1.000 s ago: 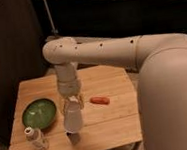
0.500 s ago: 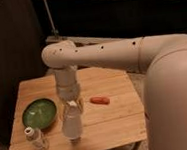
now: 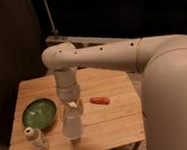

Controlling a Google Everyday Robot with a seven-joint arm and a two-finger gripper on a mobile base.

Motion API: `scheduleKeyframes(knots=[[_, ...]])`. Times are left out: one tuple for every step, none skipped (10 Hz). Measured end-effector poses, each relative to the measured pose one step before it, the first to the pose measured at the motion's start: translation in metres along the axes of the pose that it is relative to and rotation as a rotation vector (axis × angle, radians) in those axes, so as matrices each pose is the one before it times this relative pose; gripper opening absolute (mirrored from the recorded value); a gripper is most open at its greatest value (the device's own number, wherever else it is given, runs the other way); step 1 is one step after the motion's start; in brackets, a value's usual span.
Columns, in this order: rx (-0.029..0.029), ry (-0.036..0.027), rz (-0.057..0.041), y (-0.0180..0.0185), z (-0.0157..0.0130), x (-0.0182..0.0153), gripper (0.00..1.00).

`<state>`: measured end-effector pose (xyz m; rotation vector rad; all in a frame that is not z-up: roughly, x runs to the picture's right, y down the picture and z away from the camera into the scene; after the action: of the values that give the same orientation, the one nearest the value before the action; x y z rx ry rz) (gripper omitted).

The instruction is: Place the ceramic cup over the eraser

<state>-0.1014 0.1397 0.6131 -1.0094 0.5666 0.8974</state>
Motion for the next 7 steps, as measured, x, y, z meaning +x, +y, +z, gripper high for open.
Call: scheduleKeyframes(knots=[[0.00050, 0.00243, -0.00498, 0.00149, 0.00215, 0.00062, 0.05], [0.00161, -0.00053, 0.00018, 0.00194, 0.00079, 0.00062, 0.12], [0.00005, 0.00241, 0.00660, -0.00056, 0.00299, -0.00114, 0.25], [0.00044, 0.00122, 0.00142, -0.00123, 0.00133, -0.00101, 0.33], [0.00053, 0.00185, 0.00018, -0.00074, 0.00202, -0.00062, 0.44], [0.00051, -0.00017, -0.00106, 0.00026, 0.00044, 0.00011, 0.54], [0.00060, 0.00078, -0.00113, 0.00004, 0.00028, 0.00037, 0.64]])
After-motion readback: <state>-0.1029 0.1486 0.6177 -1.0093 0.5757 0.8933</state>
